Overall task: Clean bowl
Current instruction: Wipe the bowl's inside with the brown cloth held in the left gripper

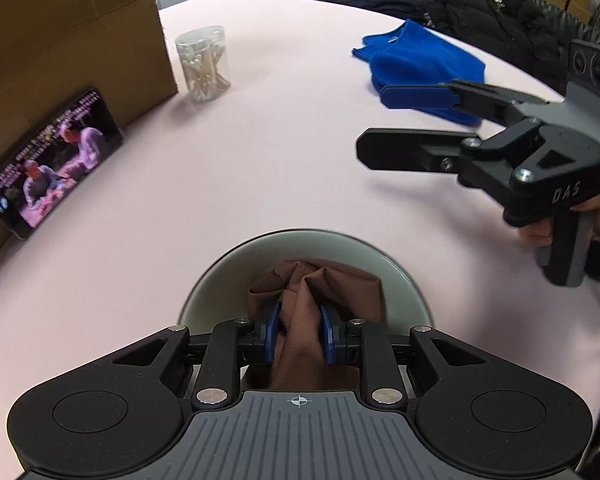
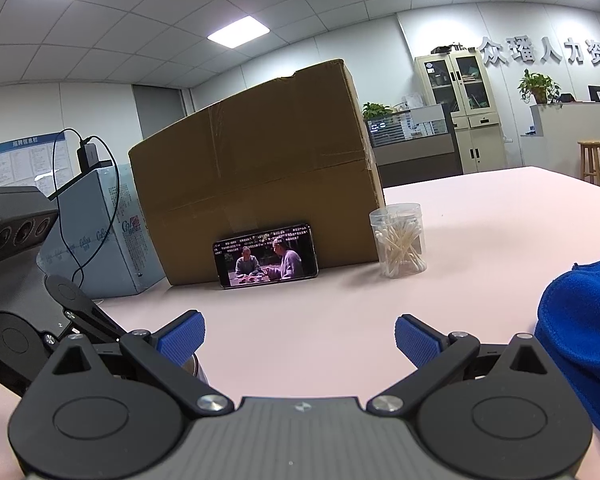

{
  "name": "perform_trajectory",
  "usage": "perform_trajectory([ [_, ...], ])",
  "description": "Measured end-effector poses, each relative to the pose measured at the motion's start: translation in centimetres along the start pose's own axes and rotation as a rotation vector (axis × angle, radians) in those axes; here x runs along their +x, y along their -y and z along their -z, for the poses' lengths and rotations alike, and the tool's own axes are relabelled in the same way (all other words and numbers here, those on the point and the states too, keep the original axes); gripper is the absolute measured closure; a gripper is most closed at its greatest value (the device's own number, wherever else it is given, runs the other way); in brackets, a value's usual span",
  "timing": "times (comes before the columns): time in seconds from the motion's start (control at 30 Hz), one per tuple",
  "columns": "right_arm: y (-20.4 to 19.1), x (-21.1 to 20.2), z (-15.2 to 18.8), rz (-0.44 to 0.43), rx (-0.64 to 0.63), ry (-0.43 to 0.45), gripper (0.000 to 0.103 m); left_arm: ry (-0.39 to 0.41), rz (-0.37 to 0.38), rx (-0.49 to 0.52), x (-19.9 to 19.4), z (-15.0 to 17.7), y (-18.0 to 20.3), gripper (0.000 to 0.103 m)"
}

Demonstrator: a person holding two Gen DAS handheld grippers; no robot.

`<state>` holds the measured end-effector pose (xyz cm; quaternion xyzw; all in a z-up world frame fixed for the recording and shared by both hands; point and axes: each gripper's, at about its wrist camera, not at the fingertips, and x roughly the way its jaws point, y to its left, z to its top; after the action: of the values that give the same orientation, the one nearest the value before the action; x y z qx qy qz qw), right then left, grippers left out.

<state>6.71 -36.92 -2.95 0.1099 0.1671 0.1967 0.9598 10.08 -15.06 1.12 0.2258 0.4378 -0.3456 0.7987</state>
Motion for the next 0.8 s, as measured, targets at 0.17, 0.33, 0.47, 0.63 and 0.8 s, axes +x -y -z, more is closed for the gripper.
perform_trajectory([
  [0.17, 0.1, 0.1, 0.0, -0.004, 0.002, -0.008, 0.000, -0.013, -0.014, -0.022, -0.8, 1.0, -0.3, 0.081],
  [0.33, 0.0, 0.1, 0.0, -0.005, 0.003, -0.012, 0.000, -0.014, 0.016, -0.035, -1.2, 1.2, 0.0, 0.082],
  [0.47, 0.0, 0.2, 0.0, -0.005, 0.002, -0.013, 0.000, 0.012, 0.050, -0.021, -0.8, 0.6, 0.5, 0.081],
  [0.63, -0.1, 0.3, 0.0, -0.005, 0.002, -0.014, 0.000, 0.036, 0.038, -0.022, -0.2, 0.2, 0.2, 0.081],
  [0.8, 0.0, 0.1, 0.0, -0.006, 0.004, -0.015, 0.000, 0.021, 0.012, -0.026, -0.4, 0.4, 0.0, 0.081],
])
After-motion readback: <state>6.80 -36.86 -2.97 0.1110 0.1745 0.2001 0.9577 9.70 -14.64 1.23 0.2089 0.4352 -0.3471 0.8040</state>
